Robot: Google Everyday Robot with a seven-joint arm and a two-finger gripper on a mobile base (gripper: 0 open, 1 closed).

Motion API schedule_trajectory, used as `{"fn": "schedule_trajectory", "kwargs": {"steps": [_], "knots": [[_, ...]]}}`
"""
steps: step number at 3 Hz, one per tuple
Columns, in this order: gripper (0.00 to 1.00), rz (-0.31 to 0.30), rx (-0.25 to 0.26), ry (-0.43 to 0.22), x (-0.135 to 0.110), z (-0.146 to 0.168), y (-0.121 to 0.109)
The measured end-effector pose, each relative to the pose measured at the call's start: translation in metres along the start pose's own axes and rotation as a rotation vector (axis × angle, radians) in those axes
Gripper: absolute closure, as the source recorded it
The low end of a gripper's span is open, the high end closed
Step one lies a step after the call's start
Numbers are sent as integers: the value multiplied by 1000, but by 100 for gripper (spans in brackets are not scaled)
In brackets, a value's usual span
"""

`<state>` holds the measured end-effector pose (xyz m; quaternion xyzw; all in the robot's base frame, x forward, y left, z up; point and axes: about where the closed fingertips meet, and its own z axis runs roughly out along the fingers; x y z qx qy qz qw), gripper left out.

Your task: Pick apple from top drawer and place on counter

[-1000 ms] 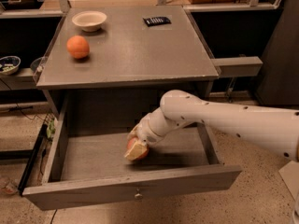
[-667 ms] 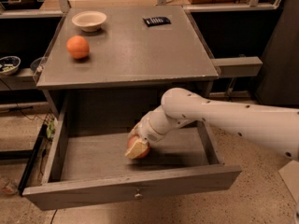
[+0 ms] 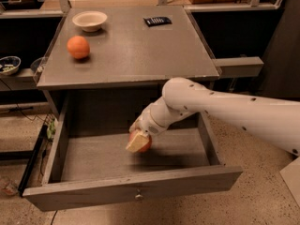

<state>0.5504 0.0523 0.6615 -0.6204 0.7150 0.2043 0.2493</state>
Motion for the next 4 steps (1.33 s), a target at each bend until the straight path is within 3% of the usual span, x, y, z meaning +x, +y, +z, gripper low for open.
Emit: {"fn": "schedule_trajectory", "kwargs": {"steps": [2, 4], "knots": [[100, -24, 60, 59, -25, -60, -12], [100, -26, 207, 119, -35, -139, -42]]}}
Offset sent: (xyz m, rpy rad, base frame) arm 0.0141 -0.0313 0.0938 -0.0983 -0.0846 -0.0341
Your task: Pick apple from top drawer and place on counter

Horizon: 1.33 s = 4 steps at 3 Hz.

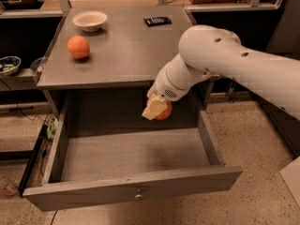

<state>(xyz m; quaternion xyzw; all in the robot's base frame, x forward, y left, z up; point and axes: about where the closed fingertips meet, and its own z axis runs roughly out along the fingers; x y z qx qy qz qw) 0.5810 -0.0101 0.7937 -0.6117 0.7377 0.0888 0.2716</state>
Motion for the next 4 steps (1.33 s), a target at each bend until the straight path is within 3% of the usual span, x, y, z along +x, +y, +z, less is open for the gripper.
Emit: {"fn": "schedule_trajectory", "kwargs": {"steps": [1, 3, 4], "knots": [[100, -4, 7, 4, -2, 6, -8], [100, -48, 37, 0, -15, -18, -50], [100, -45, 31, -2, -15, -22, -46]]}}
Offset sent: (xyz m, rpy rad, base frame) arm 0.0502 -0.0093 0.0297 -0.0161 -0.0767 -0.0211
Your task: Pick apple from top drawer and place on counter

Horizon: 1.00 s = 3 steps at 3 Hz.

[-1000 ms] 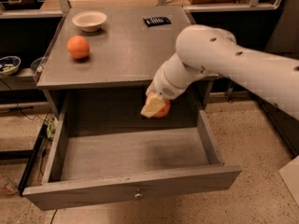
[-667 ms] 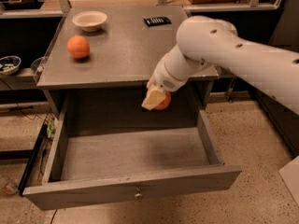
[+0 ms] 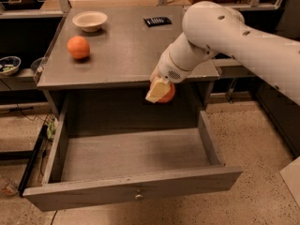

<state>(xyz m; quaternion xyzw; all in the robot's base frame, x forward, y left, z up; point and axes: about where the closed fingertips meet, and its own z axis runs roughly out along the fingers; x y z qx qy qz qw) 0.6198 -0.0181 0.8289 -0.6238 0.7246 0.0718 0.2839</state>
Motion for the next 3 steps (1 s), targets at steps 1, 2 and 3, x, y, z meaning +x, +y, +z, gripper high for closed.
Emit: {"fn": "schedule_trajectory", "kwargs": {"steps": [1, 2, 3], "knots": [[100, 10, 26, 9, -3, -39, 5], [100, 10, 25, 8, -3, -39, 5], [100, -5, 17, -1, -9, -31, -10]]}}
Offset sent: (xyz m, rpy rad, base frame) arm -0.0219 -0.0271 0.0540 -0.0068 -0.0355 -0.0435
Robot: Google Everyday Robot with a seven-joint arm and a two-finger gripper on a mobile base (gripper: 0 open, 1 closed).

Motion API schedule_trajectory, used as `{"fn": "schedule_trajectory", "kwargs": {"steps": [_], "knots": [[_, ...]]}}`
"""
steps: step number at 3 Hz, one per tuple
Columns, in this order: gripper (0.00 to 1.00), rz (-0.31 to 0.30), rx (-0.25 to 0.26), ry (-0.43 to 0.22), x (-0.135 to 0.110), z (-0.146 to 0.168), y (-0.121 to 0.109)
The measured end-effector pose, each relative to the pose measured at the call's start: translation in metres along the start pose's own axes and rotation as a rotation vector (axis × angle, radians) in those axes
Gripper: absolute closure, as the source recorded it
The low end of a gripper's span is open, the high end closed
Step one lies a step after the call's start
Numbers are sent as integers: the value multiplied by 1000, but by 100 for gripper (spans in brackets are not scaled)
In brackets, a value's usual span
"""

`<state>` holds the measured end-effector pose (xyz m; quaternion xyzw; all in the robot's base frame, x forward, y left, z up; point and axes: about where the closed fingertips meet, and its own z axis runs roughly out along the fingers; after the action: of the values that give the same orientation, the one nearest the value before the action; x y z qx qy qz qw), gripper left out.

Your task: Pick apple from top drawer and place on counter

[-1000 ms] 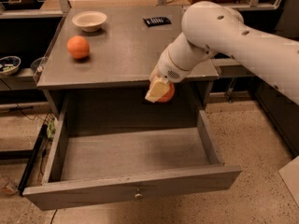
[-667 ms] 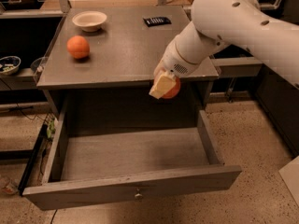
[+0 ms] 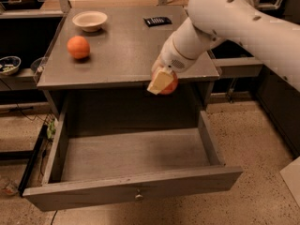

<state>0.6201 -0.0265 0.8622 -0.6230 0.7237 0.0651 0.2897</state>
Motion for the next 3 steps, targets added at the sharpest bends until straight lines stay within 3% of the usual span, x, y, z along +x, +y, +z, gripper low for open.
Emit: {"fn": "schedule_trajectory", "kwargs": {"steps": [1, 2, 3], "knots": [[100, -29, -24, -40, -23, 15, -48], [100, -26, -23, -40, -23, 15, -48], [100, -1, 3, -55, -20, 24, -72]]}}
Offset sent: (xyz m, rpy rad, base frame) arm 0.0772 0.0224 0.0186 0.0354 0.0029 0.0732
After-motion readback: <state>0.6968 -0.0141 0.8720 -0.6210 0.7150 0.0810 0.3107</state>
